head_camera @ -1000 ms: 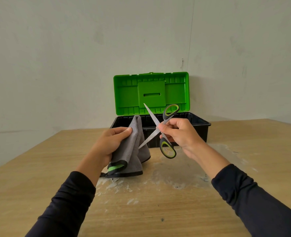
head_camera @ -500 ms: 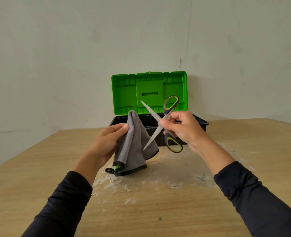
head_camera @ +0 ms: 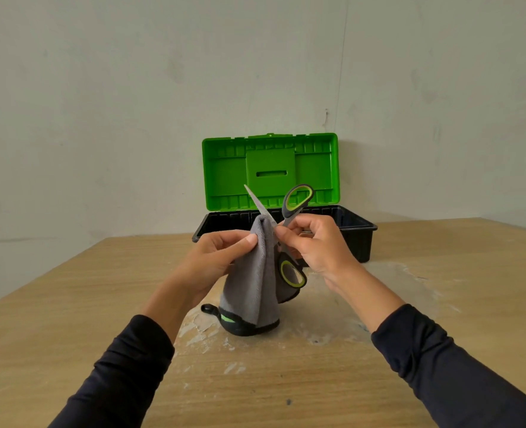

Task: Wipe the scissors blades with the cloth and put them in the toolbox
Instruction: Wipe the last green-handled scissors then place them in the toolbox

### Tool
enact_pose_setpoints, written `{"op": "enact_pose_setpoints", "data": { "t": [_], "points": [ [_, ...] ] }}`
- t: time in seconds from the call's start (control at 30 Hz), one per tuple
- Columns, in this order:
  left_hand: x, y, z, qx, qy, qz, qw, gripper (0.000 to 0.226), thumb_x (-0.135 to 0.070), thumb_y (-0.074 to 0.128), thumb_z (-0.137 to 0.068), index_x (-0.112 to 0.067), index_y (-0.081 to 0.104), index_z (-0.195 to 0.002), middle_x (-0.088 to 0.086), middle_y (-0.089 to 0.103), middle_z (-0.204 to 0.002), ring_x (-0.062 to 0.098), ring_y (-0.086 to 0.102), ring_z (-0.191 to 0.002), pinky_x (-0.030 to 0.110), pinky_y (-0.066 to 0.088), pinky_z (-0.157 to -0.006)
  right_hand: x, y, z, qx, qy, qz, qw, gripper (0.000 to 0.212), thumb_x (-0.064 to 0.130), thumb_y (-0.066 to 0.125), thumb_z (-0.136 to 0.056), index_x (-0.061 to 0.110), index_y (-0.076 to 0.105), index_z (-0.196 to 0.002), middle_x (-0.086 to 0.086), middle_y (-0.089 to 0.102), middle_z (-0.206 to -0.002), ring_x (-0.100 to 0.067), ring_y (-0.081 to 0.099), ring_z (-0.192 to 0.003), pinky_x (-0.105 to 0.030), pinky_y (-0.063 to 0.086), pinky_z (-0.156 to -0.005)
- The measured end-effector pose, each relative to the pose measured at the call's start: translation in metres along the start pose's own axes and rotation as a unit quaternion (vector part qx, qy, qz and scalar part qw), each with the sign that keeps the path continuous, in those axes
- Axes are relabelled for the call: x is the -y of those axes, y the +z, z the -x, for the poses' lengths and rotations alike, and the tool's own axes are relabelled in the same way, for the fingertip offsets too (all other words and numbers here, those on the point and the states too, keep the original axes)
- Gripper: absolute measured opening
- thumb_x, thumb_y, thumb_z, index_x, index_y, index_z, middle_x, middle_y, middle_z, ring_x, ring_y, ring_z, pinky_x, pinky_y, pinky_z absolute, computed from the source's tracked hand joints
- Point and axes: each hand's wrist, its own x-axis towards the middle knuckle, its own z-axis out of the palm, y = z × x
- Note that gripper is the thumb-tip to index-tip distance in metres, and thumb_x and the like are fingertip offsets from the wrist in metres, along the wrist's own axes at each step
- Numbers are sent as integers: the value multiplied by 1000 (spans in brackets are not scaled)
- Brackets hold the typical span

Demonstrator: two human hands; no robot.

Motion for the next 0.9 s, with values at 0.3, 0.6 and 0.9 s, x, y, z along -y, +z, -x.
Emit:
{"op": "enact_pose_setpoints", "data": {
  "t": [0.3,0.6,0.9],
  "points": [
    [2,14,-4,-67,62,-95,991,6,-15,67,-83,-20,70,-84,6,73,-83,11,68,-75,23,53,-69,8,2,4,7,50,-39,998,16,8,70,-82,11,68,-66,-1,60,-55,-14,58,-53,-27,52,-52],
    [1,8,-2,-61,37,-110,991,13,-21,62,-87,-13,72,-91,9,74,-88,17,69,-81,30,54,-75,19,-8,3,-7,88,-12,996,13,16,74,-78,17,70,-66,7,67,-54,-3,63,-50,-14,39,-41],
    [0,15,-1,-57,30,-98,993,16,-29,62,-86,-17,71,-83,7,72,-80,17,66,-74,29,50,-69,23,-1,10,20,119,-51,991,12,10,71,-80,12,72,-68,10,65,-50,1,60,-46,-11,39,-45]
  ]
}}
